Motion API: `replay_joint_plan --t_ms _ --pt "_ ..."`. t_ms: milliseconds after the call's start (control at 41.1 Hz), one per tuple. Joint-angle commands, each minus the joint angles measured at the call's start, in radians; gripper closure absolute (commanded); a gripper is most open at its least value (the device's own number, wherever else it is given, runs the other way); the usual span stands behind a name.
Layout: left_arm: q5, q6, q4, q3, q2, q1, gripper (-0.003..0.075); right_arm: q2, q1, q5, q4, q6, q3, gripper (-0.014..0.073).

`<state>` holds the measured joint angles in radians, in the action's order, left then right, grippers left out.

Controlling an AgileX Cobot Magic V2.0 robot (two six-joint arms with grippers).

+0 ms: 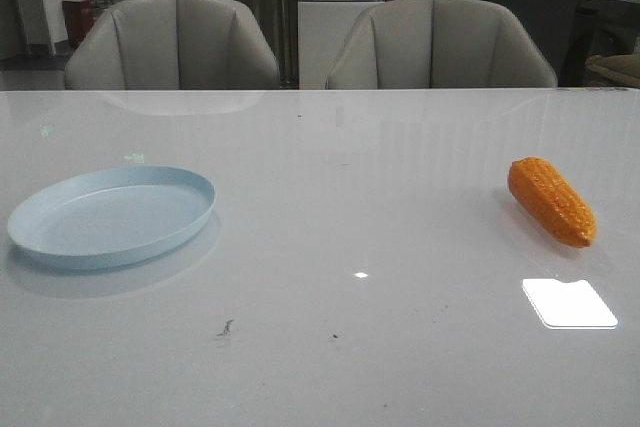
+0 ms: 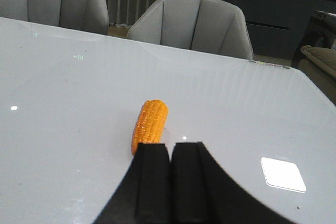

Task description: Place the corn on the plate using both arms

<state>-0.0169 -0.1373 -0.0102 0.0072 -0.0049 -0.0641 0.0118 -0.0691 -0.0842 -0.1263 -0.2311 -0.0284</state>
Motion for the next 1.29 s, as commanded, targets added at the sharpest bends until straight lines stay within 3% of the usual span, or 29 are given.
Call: replay_joint_plan --t_ms 0,778,1045,1142,1264 --pt "-0.085 0.011 -0.008 0.035 -0.016 0.000 0.0631 0.022 0.005 0.084 -0.003 -0.007 0.021 0.0538" --pt "-0.094 0.011 -0.008 0.035 -0.016 0.000 0.0631 0.022 0.005 0.084 -0.003 -0.007 0.021 0.0538" --pt "-0.296 0.011 -0.008 0.031 -0.016 0.000 0.0631 0.022 0.005 0.196 -0.005 -0.007 0.022 0.0538" --pt "-0.319 0.011 -0.008 -0.010 -0.016 0.000 0.0631 0.022 0.003 0.258 -0.033 -0.005 0.062 0.0538" --pt "-0.264 0.011 0.023 -0.106 -0.014 0.000 0.0631 0.019 0.003 0.203 -0.033 -0.006 0.182 0.0538"
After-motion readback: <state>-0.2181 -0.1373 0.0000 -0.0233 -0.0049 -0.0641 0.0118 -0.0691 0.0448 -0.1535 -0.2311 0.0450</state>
